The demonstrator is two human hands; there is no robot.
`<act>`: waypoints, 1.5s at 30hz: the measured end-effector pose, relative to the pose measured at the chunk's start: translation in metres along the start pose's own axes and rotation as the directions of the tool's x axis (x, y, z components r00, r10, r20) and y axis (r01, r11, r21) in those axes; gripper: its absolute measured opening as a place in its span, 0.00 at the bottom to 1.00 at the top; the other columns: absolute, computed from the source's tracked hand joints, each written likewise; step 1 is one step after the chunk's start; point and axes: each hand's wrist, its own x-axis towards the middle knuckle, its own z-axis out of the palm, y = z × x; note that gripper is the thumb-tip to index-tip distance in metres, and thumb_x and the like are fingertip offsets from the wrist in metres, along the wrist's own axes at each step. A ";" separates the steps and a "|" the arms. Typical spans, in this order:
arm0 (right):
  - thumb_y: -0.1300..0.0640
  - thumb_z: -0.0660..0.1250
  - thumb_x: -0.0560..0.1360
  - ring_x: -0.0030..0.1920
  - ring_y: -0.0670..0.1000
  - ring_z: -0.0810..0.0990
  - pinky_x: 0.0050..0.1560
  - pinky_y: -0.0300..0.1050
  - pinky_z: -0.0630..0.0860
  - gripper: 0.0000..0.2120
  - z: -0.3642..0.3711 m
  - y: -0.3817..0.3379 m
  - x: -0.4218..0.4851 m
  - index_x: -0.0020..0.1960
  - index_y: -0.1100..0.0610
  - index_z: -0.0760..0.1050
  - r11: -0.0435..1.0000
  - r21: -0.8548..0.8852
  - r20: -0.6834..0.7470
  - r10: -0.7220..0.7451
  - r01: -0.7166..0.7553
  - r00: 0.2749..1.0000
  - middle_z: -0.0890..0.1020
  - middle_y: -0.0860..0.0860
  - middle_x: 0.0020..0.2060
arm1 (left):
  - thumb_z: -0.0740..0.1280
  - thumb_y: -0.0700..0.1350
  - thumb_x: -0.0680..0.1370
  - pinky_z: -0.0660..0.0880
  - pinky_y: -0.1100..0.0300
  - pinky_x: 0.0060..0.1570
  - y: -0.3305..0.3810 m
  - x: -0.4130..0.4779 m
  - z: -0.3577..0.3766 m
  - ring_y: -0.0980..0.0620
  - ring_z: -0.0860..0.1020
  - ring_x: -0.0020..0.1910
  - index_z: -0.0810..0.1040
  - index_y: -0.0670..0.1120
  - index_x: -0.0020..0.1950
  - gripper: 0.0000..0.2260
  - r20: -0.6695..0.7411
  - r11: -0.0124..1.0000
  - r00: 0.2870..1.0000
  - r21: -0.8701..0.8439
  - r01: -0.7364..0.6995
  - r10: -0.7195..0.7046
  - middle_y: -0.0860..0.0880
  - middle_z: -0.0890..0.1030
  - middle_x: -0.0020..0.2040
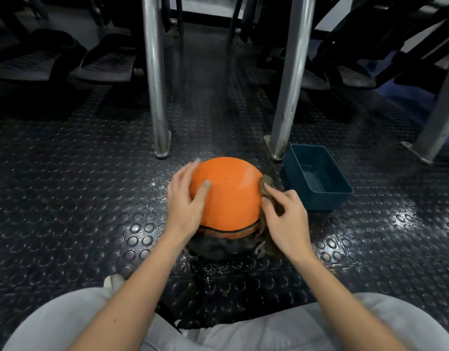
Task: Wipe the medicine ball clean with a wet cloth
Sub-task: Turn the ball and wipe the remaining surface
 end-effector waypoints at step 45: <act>0.60 0.60 0.78 0.53 0.55 0.71 0.50 0.48 0.65 0.13 0.009 -0.046 0.038 0.57 0.50 0.79 0.865 -0.405 0.193 -0.237 0.297 0.952 0.79 0.46 0.56 | 0.59 0.57 0.72 0.59 0.48 0.68 -0.008 -0.043 0.003 0.50 0.68 0.67 0.75 0.51 0.64 0.22 0.064 0.790 0.892 0.440 -0.427 0.447 0.52 0.76 0.64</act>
